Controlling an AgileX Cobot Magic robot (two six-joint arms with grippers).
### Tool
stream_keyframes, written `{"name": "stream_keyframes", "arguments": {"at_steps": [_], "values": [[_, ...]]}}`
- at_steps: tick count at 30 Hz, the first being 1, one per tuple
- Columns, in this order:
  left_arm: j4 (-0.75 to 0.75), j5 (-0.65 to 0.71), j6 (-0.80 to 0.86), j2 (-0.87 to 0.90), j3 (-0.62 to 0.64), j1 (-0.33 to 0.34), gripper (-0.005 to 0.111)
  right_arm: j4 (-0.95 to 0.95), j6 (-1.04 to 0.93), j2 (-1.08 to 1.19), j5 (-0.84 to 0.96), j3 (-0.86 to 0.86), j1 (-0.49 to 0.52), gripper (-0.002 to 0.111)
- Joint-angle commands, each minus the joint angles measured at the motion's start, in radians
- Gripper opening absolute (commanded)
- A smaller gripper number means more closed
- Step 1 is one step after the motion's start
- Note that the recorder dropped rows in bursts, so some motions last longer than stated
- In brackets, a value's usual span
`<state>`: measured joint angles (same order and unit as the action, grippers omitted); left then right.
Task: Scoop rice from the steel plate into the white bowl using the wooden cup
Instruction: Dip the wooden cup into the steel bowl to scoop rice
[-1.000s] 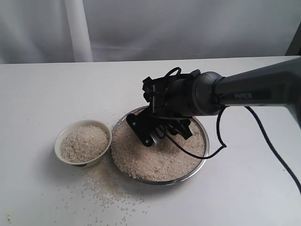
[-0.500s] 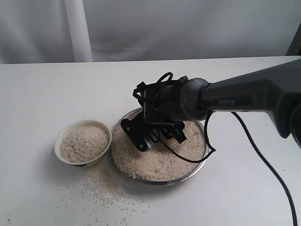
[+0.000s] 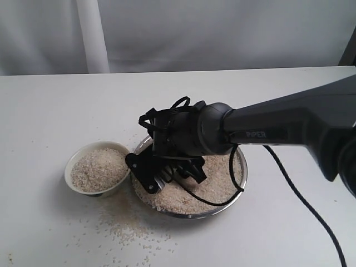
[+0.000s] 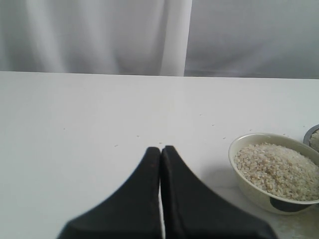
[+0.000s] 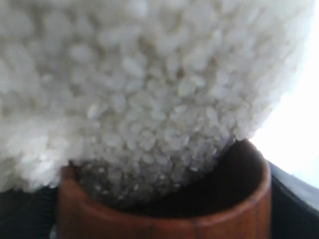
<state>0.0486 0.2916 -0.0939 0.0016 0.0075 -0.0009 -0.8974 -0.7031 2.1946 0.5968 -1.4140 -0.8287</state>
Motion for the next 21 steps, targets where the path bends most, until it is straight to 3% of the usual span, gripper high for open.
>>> {"name": "stream_keyframes", "arguments": {"at_steps": [1,12,21], "values": [[-0.005,-0.007,-0.002,-0.002,-0.008,-0.004,0.000,0.092,-0.004,-0.011,-0.008,-0.002,-0.009,0.000],[-0.005,-0.007,-0.002,-0.002,-0.008,-0.004,0.000,0.276,-0.003,-0.029,-0.006,-0.002,-0.009,0.000],[-0.005,-0.007,-0.002,-0.002,-0.008,-0.004,0.000,0.327,0.138,-0.029,-0.006,-0.002,-0.009,0.000]]}}
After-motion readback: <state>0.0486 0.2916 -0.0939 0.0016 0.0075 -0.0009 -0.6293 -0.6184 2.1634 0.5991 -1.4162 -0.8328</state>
